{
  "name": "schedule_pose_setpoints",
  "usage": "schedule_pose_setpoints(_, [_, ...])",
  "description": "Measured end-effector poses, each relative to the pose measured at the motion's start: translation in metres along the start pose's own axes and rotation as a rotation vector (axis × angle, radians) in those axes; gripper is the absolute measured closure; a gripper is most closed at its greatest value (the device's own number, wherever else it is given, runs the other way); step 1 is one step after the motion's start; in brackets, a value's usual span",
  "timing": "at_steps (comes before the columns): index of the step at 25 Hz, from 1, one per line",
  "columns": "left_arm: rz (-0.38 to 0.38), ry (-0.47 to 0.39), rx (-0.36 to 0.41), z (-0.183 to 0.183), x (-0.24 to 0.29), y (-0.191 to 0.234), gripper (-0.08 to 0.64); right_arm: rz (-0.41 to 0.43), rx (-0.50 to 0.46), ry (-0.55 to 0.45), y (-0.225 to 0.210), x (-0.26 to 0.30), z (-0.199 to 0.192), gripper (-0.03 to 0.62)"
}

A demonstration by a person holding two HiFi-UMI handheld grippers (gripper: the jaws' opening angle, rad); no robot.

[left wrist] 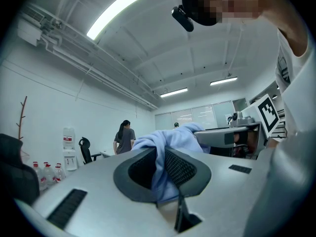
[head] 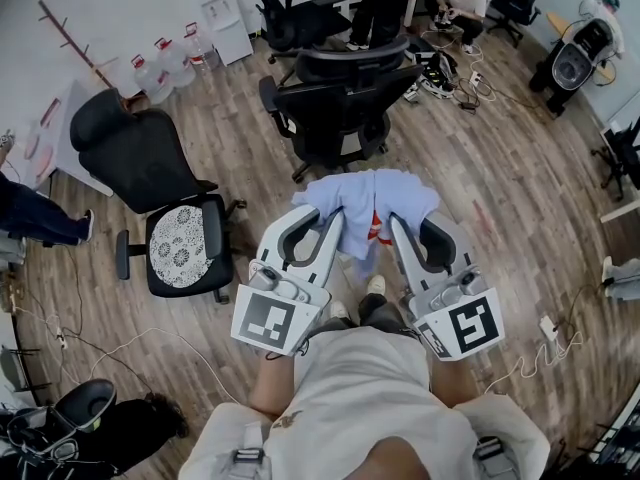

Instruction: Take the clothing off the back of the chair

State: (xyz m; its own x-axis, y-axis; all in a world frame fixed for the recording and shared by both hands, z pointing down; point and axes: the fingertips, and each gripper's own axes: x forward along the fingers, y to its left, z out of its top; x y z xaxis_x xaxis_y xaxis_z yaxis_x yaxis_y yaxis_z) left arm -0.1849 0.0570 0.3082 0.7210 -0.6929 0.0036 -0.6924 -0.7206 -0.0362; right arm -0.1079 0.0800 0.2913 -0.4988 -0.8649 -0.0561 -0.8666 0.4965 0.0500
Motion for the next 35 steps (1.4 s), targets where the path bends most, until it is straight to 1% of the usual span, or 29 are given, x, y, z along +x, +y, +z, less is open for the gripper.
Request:
schedule_pose_setpoints(13, [0.014, 0.010, -0.005, -0.007, 0.004, 0.007, 0.496, 0.013, -0.003, 0.012, -0.004, 0.008, -0.009, 0.529])
schedule_pose_setpoints(28, [0.001, 0.025, -0.012, -0.010, 0.029, -0.001, 0.497, 0.002, 0.007, 0.023, -0.029, 0.006, -0.014, 0.529])
schedule_pose_setpoints(35, [-0.002, 0.025, -0.014, -0.011, 0.042, 0.004, 0.496, 0.000, 0.007, 0.026, -0.040, 0.013, -0.016, 0.529])
